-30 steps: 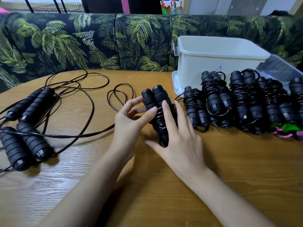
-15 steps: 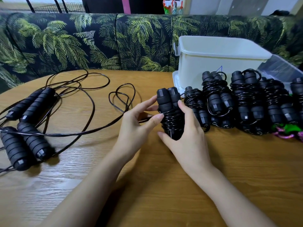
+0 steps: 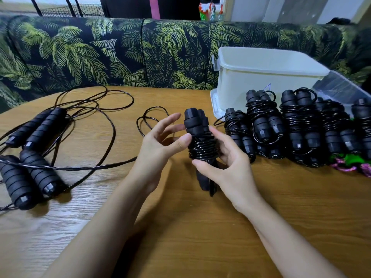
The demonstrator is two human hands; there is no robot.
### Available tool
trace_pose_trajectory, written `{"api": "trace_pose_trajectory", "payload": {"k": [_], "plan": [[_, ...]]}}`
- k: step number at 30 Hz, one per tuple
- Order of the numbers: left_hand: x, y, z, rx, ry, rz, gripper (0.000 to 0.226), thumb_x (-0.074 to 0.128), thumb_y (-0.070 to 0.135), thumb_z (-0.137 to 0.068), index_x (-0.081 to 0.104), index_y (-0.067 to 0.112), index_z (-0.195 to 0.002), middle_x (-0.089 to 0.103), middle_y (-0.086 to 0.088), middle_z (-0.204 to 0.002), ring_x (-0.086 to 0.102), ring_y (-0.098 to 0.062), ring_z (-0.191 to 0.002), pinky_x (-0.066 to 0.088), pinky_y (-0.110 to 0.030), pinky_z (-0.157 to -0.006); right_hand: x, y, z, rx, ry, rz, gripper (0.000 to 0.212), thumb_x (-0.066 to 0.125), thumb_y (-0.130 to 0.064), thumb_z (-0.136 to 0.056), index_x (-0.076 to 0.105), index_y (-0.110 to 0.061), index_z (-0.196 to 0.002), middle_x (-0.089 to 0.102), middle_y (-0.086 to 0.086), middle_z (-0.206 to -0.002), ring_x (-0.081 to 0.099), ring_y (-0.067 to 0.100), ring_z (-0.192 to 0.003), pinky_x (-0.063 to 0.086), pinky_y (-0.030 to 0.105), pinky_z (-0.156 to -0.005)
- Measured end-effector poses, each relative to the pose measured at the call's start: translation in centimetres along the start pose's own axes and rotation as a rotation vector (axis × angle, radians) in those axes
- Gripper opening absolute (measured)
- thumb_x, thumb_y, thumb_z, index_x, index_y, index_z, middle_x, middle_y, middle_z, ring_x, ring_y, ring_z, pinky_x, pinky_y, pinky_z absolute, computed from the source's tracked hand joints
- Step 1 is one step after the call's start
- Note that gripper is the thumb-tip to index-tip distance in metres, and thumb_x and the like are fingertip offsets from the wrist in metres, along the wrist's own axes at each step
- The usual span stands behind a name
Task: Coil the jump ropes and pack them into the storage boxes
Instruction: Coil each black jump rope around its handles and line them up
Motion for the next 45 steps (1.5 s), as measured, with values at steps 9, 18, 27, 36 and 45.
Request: {"api": "trace_pose_trajectory", "payload": {"k": [9, 18, 27, 36, 45], "plan": [[0.4, -0.3, 0.1, -0.065, -0.066, 0.07, 0.06, 0.074, 0.023, -0.077, 0.058, 0.013, -0.134, 0.071, -0.007, -0.118, 0.062, -0.018, -0.118, 0.044, -0.028, -0.096, 0.3, 0.0, 0.0, -0.107, -0.07, 0.004, 0.061, 0.073, -0.018, -0.082, 0.053, -0.033, -0.138, 0.055, -0.015, -0.135, 0.05, 0.005, -0.13, 0.04, 0.025, -0.107], [0.1, -0.6, 0.1, -0.059, 0.046, 0.037, 0.064, 0.085, 0.029, -0.063, 0.066, 0.017, -0.123, 0.075, -0.002, -0.105, 0.068, -0.013, -0.106, 0.047, -0.025, -0.087, 1.1, 0.0, 0.3, -0.178, -0.008, 0.18, 0.077, 0.081, -0.012, -0.079, 0.044, -0.028, -0.145, 0.053, -0.012, -0.142, 0.045, -0.006, -0.131, 0.033, 0.01, -0.106], [-0.1, 0.1, 0.2, -0.057, 0.059, 0.044, 0.054, 0.088, 0.021, -0.062, 0.069, 0.022, -0.113, 0.076, -0.002, -0.1, 0.07, -0.011, -0.102, 0.049, -0.023, -0.084, 0.2, -0.3, 0.0, -0.084, -0.127, -0.032, 0.07, 0.074, -0.015, -0.082, 0.044, -0.034, -0.142, 0.06, -0.02, -0.134, 0.051, -0.001, -0.128, 0.04, 0.02, -0.107], [0.1, 0.2, 0.2, -0.023, -0.011, -0.007, 0.052, 0.074, 0.024, -0.071, 0.064, 0.017, -0.121, 0.074, 0.0, -0.111, 0.067, -0.01, -0.109, 0.051, -0.022, -0.086, 0.2, -0.2, 0.2, -0.078, -0.105, -0.056, 0.069, 0.069, -0.02, -0.083, 0.041, -0.026, -0.146, 0.053, -0.017, -0.142, 0.043, -0.003, -0.135, 0.033, 0.025, -0.115], [-0.4, 0.7, -0.1, -0.012, -0.033, 0.062, 0.049, 0.073, 0.015, -0.071, 0.062, 0.012, -0.119, 0.076, -0.008, -0.101, 0.07, -0.014, -0.096, 0.052, -0.02, -0.08, 0.2, -0.7, 0.1, -0.008, -0.221, -0.253, 0.061, 0.066, -0.011, -0.089, 0.044, -0.019, -0.145, 0.061, -0.01, -0.136, 0.053, 0.008, -0.13, 0.044, 0.021, -0.103]]}}
Point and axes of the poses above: each hand's wrist, its own z-axis away from the middle knuckle, its own x-axis out of the palm, y = z × x, the point moved 4 cm from there along -z, towards the middle knuckle
